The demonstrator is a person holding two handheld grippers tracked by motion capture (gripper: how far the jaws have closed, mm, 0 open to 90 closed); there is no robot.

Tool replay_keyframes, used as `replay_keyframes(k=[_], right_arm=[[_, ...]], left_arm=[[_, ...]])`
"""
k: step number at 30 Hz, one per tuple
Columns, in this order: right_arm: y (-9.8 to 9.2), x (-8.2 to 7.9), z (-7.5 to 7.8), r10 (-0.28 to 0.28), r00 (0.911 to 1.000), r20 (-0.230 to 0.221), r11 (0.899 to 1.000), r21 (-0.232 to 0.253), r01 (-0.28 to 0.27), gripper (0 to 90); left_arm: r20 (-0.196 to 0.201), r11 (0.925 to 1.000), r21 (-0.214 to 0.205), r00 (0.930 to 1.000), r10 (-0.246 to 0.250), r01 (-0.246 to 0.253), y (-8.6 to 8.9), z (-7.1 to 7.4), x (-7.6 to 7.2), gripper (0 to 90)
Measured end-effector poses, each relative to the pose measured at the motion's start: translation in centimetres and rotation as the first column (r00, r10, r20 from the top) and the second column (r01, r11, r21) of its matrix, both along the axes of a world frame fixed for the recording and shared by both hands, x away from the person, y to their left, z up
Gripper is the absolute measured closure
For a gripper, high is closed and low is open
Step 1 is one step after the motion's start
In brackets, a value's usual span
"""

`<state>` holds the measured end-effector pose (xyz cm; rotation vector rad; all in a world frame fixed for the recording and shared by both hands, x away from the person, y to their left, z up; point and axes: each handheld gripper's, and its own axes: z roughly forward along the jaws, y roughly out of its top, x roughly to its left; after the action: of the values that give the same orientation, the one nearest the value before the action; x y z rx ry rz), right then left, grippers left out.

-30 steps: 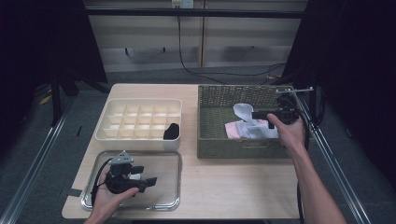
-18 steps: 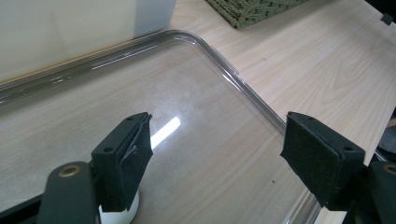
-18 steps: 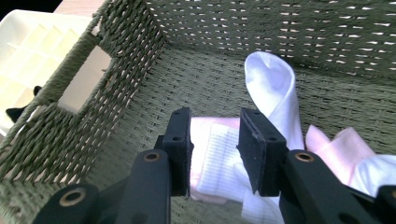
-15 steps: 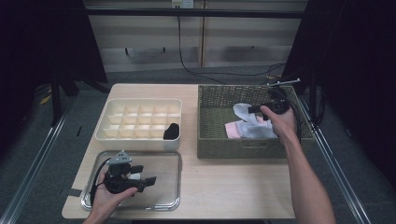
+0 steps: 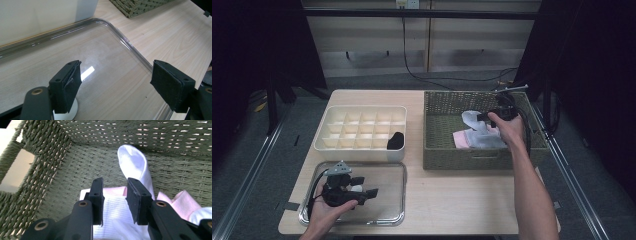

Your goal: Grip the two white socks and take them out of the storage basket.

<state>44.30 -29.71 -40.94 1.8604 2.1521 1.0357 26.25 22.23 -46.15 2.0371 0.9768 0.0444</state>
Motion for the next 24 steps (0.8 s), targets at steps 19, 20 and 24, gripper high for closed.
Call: replay_keyframes(k=[19,20,24], right_arm=[[-0.4,1.8,-2.0,-0.043,0.9968,-0.067,0.998,-0.046,0.040,57.9],[-0.4,1.8,-2.0,-0.045,0.9961,-0.076,0.998,-0.044,0.042,57.1],[-0.3,2.0,-2.3,-0.043,0.9943,-0.097,0.997,-0.063,0.037,57.0]], left_arm=[[-0.009,0.9998,-0.007,0.9997,0.021,-0.021,0.6,-0.1,0.2,23.9],[-0.010,0.9997,-0.008,0.9997,0.022,-0.022,0.6,-0.2,0.2,23.8],[-0.008,0.9997,-0.009,0.9997,0.023,-0.023,0.6,-0.2,0.2,23.9]])
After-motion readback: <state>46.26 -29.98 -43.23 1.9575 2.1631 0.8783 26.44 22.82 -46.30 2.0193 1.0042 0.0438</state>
